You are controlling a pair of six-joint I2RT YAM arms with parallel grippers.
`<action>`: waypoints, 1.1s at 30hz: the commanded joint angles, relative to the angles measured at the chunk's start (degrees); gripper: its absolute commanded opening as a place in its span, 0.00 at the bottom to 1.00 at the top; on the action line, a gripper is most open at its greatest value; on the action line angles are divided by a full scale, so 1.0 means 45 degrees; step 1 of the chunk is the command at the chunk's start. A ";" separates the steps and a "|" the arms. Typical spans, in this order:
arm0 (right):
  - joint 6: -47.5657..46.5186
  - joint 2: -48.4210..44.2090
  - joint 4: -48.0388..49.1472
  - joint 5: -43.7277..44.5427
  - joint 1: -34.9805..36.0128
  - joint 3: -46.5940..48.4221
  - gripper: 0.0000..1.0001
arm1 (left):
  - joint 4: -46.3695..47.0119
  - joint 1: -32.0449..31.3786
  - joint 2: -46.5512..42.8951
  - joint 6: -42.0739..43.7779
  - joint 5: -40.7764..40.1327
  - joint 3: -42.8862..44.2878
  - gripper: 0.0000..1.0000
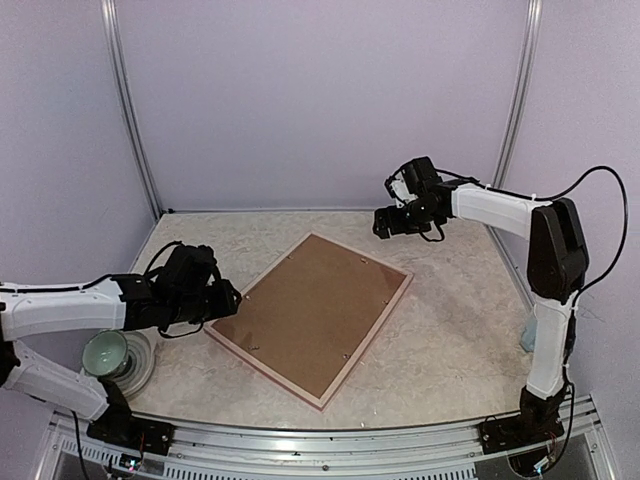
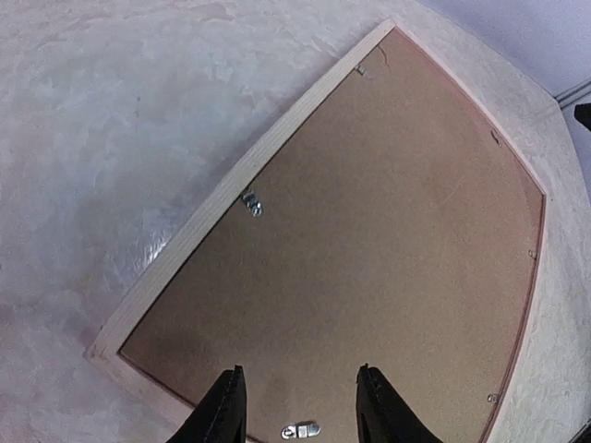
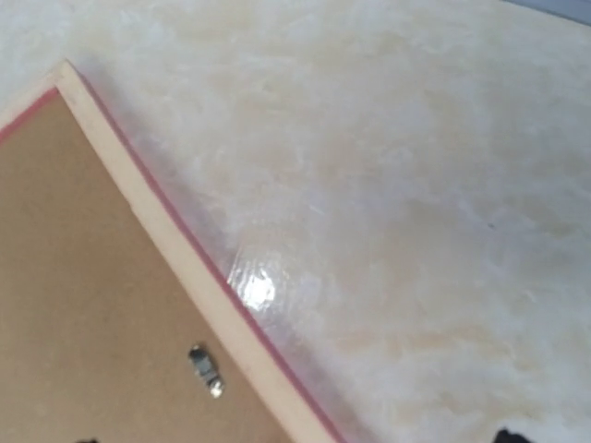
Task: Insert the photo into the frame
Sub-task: Rotate the photo frame at the center of the board.
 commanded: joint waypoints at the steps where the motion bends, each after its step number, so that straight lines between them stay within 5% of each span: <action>1: -0.0695 0.1535 -0.0723 -0.0761 -0.0259 0.1192 0.93 | -0.1354 -0.0688 -0.1199 -0.2146 0.0471 -0.1548 0.43; 10: -0.0555 0.3108 -0.0015 -0.2842 -0.1033 0.1820 0.97 | -0.0668 -0.0920 -0.2214 -0.3531 0.0763 -0.3174 0.56; 22: -0.0626 0.3447 0.0424 -0.4243 -0.1423 0.1306 0.99 | 0.1016 -0.0803 -0.0331 -0.3556 0.1055 -0.3393 0.99; 33: -0.0718 0.2835 0.0828 -0.5013 -0.1423 -0.0544 0.99 | 0.2046 0.0128 0.0679 -0.2815 0.1321 -0.3003 0.99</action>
